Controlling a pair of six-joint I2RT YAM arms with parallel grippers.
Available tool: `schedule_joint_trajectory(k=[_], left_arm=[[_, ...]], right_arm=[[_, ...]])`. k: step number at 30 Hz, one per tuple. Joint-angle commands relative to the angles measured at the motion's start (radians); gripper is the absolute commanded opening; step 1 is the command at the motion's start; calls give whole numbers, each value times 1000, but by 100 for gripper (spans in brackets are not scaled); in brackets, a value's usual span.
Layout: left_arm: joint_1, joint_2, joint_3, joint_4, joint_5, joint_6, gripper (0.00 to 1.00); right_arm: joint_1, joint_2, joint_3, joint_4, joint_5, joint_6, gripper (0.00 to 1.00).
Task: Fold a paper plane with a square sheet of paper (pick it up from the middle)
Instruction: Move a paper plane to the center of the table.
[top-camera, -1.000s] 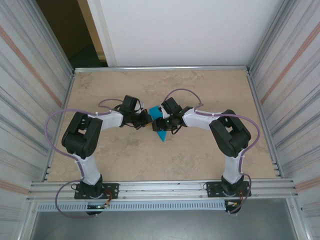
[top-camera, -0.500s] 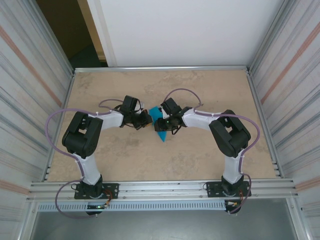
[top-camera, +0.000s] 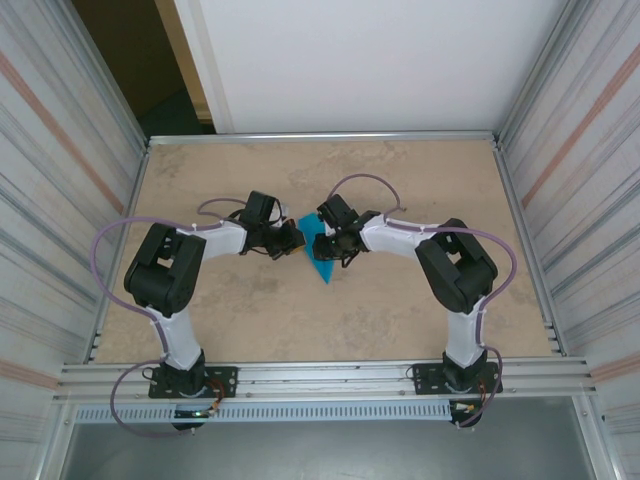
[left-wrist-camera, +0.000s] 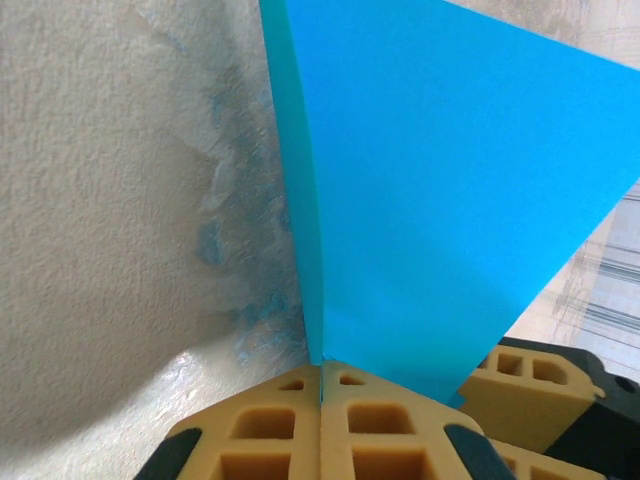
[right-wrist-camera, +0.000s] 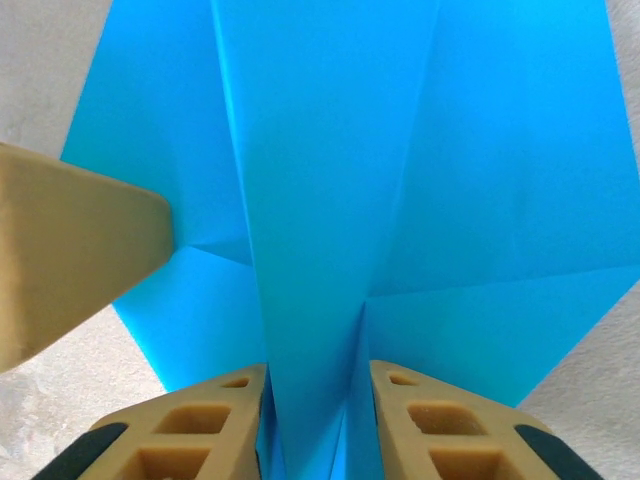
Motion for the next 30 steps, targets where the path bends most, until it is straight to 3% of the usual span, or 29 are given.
schedule_joint_trajectory(k=[1,6,12,18,25,30], left_arm=[[7,7,7,4,16,-1,6],[7,-2,10,3,14,-2,9],[29,-52,8,-21,5,4,19],[118,-180,-16,-123,-69,51,45],[175,-315,-5,-348,-280,171,76],[176,-397,12,-433,-393,239,87]], right_arm=[[8,23,30,-39,23,23,27],[12,36,41,-47,12,24,25],[10,25,51,-60,37,28,13],[-38,-7,61,-69,115,42,9],[-116,80,177,-146,181,25,7],[-150,151,277,-216,209,-1,9]])
